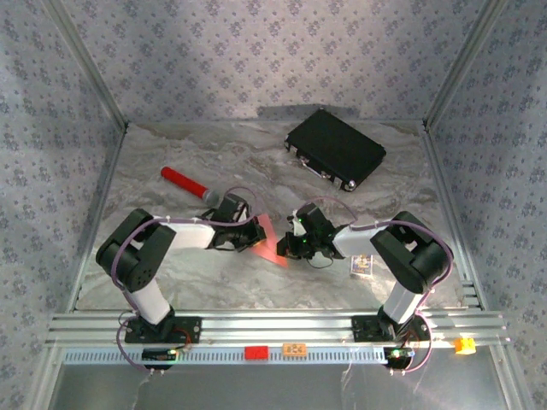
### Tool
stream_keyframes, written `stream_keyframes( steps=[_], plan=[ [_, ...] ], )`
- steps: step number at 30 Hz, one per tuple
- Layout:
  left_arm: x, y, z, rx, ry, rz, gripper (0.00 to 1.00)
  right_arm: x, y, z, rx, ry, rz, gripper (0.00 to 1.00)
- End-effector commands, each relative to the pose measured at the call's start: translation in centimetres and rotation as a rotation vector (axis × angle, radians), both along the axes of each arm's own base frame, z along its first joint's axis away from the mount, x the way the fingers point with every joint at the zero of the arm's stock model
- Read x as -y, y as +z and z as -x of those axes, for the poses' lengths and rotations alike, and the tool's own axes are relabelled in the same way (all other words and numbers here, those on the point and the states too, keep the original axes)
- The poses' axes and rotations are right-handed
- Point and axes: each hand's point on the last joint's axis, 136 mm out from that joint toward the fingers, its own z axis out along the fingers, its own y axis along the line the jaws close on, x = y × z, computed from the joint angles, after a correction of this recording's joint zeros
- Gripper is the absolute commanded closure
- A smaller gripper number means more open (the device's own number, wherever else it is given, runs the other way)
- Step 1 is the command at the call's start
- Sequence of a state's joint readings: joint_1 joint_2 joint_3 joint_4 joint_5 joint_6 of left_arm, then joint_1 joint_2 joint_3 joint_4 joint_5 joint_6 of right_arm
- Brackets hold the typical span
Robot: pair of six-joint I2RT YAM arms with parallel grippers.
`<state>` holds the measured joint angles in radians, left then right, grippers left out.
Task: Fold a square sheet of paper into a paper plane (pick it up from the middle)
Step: Fourth fold the wing at the center of the table.
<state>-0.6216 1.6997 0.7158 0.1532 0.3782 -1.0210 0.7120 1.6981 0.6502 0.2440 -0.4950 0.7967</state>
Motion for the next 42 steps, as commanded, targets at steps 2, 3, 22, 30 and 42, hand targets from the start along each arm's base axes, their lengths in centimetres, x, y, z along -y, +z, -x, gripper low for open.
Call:
stream_keyframes(
  steps=[2,3,22,30,42],
  plan=[
    [-3.3,-1.5,-1.7,0.003,0.070,-0.120,0.98,3.9,-4.9,3.9,-0.151,0.000,0.196,1.00],
    [-3.4,-1.4,-2.0,0.005,0.073,-0.118,0.97,3.9,-4.9,4.0,-0.152,0.001,0.196,1.00],
    [-6.5,-1.9,-5.0,-0.003,0.114,-0.117,0.97,4.2,-5.0,4.1,-0.154,0.004,0.199,1.00],
    [-7.1,-0.9,-6.4,0.023,0.119,-0.120,0.96,4.3,-5.2,4.4,-0.160,0.009,0.202,1.00],
    [-6.9,0.2,-7.1,0.057,0.100,-0.129,0.96,4.5,-5.1,4.4,-0.157,0.008,0.200,1.00]
  ],
)
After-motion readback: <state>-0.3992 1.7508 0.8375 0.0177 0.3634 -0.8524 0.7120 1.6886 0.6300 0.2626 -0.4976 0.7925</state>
